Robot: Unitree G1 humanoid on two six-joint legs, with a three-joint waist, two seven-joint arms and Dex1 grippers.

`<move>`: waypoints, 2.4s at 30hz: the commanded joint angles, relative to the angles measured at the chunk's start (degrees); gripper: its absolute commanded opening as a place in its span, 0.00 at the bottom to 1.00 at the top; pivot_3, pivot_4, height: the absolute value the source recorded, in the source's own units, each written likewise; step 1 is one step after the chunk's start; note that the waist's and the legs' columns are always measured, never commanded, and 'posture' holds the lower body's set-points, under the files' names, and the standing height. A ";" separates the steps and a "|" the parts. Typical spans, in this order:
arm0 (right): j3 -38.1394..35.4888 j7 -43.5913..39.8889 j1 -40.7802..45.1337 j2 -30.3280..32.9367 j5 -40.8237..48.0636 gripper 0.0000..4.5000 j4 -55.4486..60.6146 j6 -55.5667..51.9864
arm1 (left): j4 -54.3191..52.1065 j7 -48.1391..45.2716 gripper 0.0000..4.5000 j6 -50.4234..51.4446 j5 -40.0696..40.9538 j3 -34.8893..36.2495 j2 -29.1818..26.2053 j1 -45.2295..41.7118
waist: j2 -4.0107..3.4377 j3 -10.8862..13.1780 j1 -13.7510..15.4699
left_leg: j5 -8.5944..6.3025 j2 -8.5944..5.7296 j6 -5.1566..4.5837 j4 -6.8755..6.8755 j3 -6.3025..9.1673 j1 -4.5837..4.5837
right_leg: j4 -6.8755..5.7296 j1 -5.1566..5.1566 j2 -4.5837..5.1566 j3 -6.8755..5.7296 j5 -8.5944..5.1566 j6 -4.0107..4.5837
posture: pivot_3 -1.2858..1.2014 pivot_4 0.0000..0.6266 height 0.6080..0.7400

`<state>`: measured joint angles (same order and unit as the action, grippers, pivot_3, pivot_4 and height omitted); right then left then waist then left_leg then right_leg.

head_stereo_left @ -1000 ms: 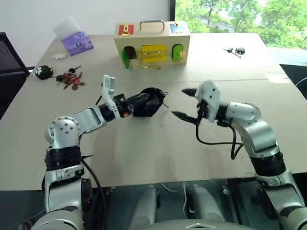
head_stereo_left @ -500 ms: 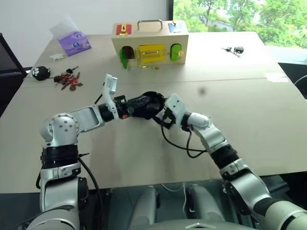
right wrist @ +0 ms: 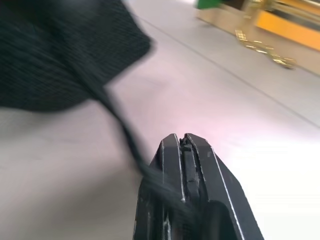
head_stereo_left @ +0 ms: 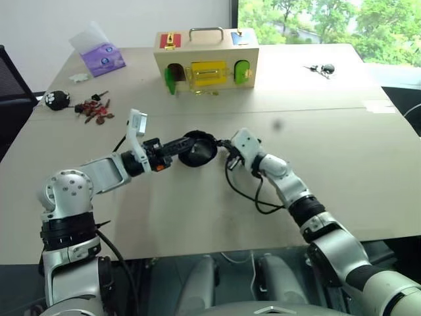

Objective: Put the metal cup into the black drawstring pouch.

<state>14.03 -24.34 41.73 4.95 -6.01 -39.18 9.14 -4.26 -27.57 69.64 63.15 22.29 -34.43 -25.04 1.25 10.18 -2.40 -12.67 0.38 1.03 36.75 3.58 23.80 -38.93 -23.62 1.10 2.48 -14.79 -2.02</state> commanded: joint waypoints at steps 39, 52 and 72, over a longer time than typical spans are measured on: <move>-0.25 -17.64 -15.70 9.66 15.22 0.48 45.43 -36.02 | -0.66 -4.93 0.00 -11.43 -4.20 -1.16 -0.86 2.34 | -0.02 0.01 -0.08 | -0.14 0.00 -0.26 0.01 -0.07 -0.09 | -0.06 0.04 -0.11 0.01 -0.01 0.01 | 0.52 0.24 1.00; 1.98 -14.94 -10.23 -0.95 14.57 0.98 30.11 -31.34 | -1.62 -5.45 0.00 -9.62 -4.22 -0.98 -2.29 1.88 | 0.00 0.00 0.01 | -0.05 0.00 -0.10 0.01 -0.06 -0.05 | -0.03 0.03 -0.09 -0.03 -0.01 0.00 | 0.52 0.24 1.00; -0.08 -12.48 -6.54 0.42 10.90 0.01 26.80 -23.57 | -6.09 -2.15 0.00 -8.45 -1.77 1.19 -0.93 4.61 | 0.00 0.00 0.02 | -0.06 0.02 -0.11 0.00 -0.01 -0.04 | -0.03 0.02 -0.06 -0.02 0.00 0.01 | 0.52 0.24 1.00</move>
<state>15.55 -37.08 35.06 4.31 5.09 -17.74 -14.96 -8.22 -29.80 61.70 60.22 22.08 -35.57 -20.47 1.25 10.19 -2.37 -12.73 0.41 0.92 36.75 3.57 23.76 -38.96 -23.60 1.05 2.46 -14.80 -2.02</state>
